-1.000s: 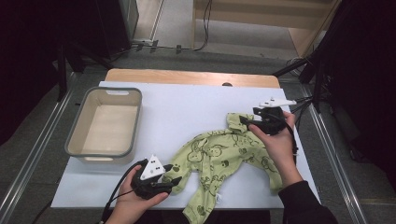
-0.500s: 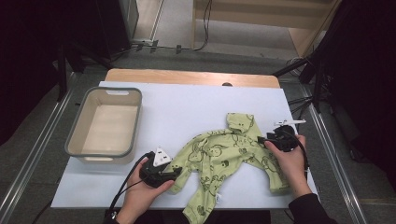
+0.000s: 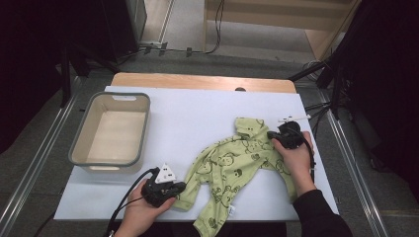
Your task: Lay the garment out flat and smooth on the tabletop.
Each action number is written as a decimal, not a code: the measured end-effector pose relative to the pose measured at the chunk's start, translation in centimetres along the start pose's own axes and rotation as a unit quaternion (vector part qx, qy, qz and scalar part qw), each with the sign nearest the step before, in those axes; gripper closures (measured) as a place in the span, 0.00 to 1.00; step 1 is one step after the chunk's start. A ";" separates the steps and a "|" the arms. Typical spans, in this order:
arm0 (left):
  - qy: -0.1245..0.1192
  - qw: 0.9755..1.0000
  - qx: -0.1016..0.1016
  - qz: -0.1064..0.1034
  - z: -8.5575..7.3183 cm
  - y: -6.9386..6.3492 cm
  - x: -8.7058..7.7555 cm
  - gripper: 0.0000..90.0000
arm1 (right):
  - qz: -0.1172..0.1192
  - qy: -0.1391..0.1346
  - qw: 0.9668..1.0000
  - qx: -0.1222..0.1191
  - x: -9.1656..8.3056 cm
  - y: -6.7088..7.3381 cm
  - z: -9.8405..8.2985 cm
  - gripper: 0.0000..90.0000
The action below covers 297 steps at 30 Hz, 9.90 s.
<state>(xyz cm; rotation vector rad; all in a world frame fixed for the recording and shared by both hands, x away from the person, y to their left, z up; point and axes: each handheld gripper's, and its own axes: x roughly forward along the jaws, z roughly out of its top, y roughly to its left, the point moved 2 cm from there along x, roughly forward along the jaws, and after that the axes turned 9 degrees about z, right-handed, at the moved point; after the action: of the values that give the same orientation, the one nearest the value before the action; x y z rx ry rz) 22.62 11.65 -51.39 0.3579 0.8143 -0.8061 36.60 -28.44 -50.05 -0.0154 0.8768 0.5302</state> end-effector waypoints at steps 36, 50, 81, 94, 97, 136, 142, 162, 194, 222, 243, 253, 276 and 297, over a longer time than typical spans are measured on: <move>-0.037 0.998 -0.031 0.039 3.7 -0.3 2.0 0.57 | 0.005 -0.028 1.000 -0.004 -4.3 1.4 -3.3 0.48; -0.006 0.999 -0.014 0.037 3.3 -0.5 3.2 0.92 | -0.023 0.010 0.999 0.031 -7.2 1.3 -12.6 0.54; -0.030 0.996 0.006 -0.078 4.3 -3.4 1.5 0.65 | -0.061 -0.067 0.994 0.063 -10.1 -5.1 -11.2 0.66; -0.056 0.996 -0.042 0.058 9.7 2.2 4.9 0.51 | 0.010 -0.063 0.998 0.002 -5.2 -0.6 -6.3 0.54; -0.045 0.993 -0.064 0.085 9.8 3.5 5.8 0.47 | 0.021 -0.053 0.998 0.001 -3.4 -0.3 -5.6 0.53; -0.063 0.982 -0.133 0.116 10.8 7.8 5.9 0.98 | -0.024 -0.047 0.998 -0.029 -2.1 -0.8 -1.1 0.97; -0.093 0.975 -0.153 0.133 12.2 8.7 5.2 0.98 | -0.038 -0.057 0.996 -0.056 -3.1 -1.2 3.3 0.97; -0.078 0.968 -0.184 0.151 13.2 11.8 6.7 0.98 | -0.047 -0.014 0.997 -0.063 2.3 -3.5 9.9 0.97; -0.019 0.980 -0.136 0.145 13.0 9.3 11.2 0.70 | -0.013 0.010 0.999 0.047 2.5 -7.3 3.2 0.42; -0.062 0.963 -0.160 0.208 12.4 11.6 6.4 0.94 | -0.097 0.040 0.993 0.059 -0.6 -11.8 0.9 0.97; -0.019 0.968 -0.161 0.191 13.4 12.0 9.9 0.59 | -0.085 -0.028 0.992 0.091 -2.1 -12.3 0.5 0.71; -0.014 0.963 -0.129 0.235 12.7 12.2 10.9 0.76 | -0.002 -0.032 0.999 0.011 2.9 -5.3 5.2 0.66; -0.027 0.962 -0.168 0.214 11.3 13.1 9.5 1.00 | 0.026 0.020 0.999 0.007 10.4 0.1 8.7 0.98; -0.043 0.952 -0.177 0.246 10.1 12.9 8.9 0.99 | 0.038 0.013 0.998 0.043 11.0 0.7 10.8 0.71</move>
<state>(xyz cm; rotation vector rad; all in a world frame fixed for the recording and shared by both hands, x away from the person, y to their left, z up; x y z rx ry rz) 41.17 9.91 -51.79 0.1882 0.7285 -0.2002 49.90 -20.63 -50.99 0.0888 0.9279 0.5633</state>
